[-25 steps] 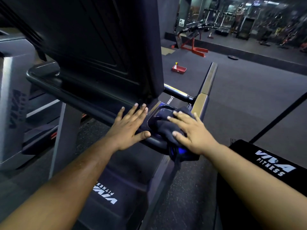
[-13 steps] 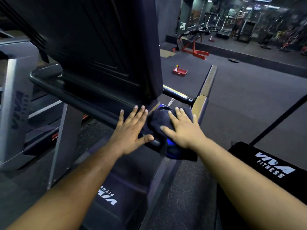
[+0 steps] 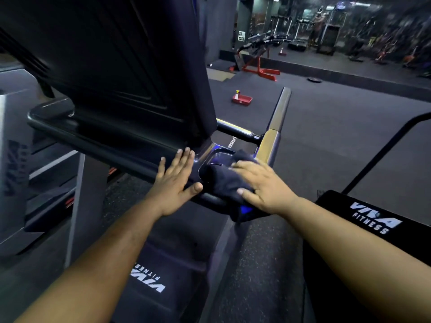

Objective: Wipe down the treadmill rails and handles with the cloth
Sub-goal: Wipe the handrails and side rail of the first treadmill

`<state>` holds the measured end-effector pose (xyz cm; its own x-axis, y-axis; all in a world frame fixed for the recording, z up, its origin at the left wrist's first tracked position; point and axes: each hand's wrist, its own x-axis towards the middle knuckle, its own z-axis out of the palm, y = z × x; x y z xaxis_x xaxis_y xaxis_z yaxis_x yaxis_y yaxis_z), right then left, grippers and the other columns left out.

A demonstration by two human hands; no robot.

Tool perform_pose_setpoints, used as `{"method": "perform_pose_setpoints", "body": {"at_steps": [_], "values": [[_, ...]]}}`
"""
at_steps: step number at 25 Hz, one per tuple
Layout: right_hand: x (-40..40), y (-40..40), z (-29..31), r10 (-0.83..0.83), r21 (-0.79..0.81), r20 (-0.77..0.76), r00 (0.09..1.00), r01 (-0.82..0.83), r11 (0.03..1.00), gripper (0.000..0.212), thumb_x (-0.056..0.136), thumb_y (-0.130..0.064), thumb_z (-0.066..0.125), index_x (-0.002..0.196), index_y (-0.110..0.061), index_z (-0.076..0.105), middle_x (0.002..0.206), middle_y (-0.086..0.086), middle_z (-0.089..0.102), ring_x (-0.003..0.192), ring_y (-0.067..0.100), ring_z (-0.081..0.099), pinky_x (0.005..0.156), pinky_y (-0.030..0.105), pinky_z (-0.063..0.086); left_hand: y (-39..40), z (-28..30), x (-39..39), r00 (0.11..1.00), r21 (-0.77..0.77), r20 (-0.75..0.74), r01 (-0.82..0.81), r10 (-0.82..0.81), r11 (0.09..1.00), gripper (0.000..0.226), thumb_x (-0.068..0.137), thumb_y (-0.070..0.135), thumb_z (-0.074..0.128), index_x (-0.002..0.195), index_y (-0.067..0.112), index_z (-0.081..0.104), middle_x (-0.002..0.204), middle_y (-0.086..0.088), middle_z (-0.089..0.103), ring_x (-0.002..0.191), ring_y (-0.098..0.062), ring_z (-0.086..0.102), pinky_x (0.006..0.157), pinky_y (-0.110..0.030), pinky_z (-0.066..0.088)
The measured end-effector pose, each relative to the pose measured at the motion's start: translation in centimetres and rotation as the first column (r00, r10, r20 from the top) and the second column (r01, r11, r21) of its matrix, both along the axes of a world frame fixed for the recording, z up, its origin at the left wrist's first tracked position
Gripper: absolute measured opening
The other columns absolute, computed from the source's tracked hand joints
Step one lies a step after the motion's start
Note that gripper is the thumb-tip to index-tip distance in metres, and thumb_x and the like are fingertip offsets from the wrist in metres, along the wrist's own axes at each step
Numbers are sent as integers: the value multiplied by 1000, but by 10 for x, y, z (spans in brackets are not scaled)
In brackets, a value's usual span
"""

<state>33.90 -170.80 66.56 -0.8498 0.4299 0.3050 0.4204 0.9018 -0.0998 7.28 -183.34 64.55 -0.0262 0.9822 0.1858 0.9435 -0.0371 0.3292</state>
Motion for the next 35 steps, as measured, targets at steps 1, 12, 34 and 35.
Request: {"method": "perform_pose_setpoints", "body": {"at_steps": [1, 12, 34, 35], "values": [[1, 6, 0, -92, -38, -9, 996, 92, 995, 63, 94, -55, 35, 146, -22, 44, 152, 0, 44, 144, 17, 35, 118, 55, 22, -2, 3, 2, 1000, -13, -11, -6, 6, 1000, 114, 67, 95, -10, 153, 22, -20, 161, 7, -27, 146, -8, -30, 119, -52, -17], [14, 43, 5, -428, -160, 132, 894, 445, 881, 81, 87, -72, 20, 155, -28, 25, 167, 0, 5, 154, 16, 2, 116, 61, -13, 11, 29, 88, 972, -8, -235, -16, 13, 1000, 116, 68, 93, -9, 157, 20, -12, 164, 5, -22, 149, -7, -24, 118, -53, -20], [19, 228, -10, -122, -211, -144, 982, 89, 973, 80, 81, -65, 20, 143, -23, 48, 152, 1, 45, 148, 21, 26, 120, 52, 9, 118, 43, 184, 885, -148, -311, -405, 346, 902, 116, 63, 96, -14, 155, 26, -19, 161, 9, -28, 148, -6, -25, 118, -60, -15], [20, 212, -12, -65, -225, -166, 984, 27, 974, 78, 81, -62, 21, 146, -25, 46, 153, -1, 43, 148, 20, 25, 120, 51, 6, 124, 44, 185, 882, -151, -325, -403, 340, 903, 116, 63, 95, -15, 155, 25, -20, 160, 8, -29, 147, -6, -25, 118, -60, -15]]}}
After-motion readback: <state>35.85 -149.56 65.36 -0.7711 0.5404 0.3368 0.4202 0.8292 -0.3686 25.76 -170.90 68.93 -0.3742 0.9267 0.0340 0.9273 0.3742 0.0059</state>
